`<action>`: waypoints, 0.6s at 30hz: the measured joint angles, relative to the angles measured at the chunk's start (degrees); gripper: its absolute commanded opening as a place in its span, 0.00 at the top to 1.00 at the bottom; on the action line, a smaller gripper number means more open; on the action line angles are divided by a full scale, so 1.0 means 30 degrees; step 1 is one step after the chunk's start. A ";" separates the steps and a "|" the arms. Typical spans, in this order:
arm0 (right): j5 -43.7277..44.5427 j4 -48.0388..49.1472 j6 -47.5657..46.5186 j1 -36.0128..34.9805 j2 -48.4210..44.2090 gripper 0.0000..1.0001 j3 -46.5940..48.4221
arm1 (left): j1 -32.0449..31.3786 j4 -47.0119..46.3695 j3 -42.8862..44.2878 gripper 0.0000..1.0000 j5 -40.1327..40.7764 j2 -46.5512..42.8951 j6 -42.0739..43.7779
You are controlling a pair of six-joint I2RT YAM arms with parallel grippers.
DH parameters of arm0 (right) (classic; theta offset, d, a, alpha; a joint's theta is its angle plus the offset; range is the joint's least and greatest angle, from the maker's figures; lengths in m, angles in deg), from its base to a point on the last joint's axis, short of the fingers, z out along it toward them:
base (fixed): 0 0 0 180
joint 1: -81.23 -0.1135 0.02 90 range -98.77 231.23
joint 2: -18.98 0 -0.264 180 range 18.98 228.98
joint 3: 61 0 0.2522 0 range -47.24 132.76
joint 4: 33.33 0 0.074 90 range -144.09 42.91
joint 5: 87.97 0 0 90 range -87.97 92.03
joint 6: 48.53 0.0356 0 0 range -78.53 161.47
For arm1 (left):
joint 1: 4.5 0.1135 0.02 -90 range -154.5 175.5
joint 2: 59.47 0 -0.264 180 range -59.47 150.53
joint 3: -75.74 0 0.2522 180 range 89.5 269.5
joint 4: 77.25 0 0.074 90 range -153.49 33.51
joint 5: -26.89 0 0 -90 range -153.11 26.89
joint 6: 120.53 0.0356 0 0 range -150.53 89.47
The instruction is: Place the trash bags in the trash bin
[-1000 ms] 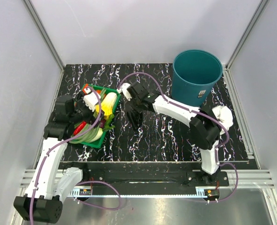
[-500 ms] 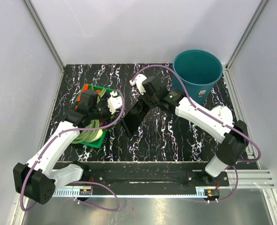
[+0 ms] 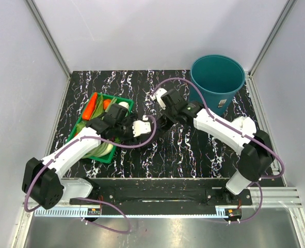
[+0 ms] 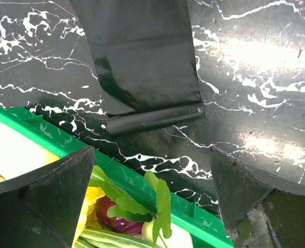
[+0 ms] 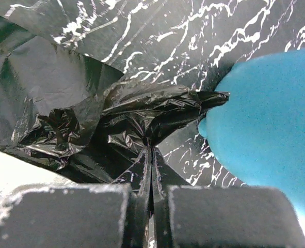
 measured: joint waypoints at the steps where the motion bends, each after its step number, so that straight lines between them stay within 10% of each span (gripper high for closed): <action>1: -0.0022 0.0015 -0.0007 0.0248 0.0073 1.00 -0.0124 | -0.0058 0.0131 -0.0044 0.02 0.0095 -0.0044 0.0284; 18: -0.0095 -0.0051 -0.0670 0.2382 -0.0561 1.00 -0.0160 | -0.2215 -0.1173 -0.0474 0.02 0.1654 0.3694 0.5275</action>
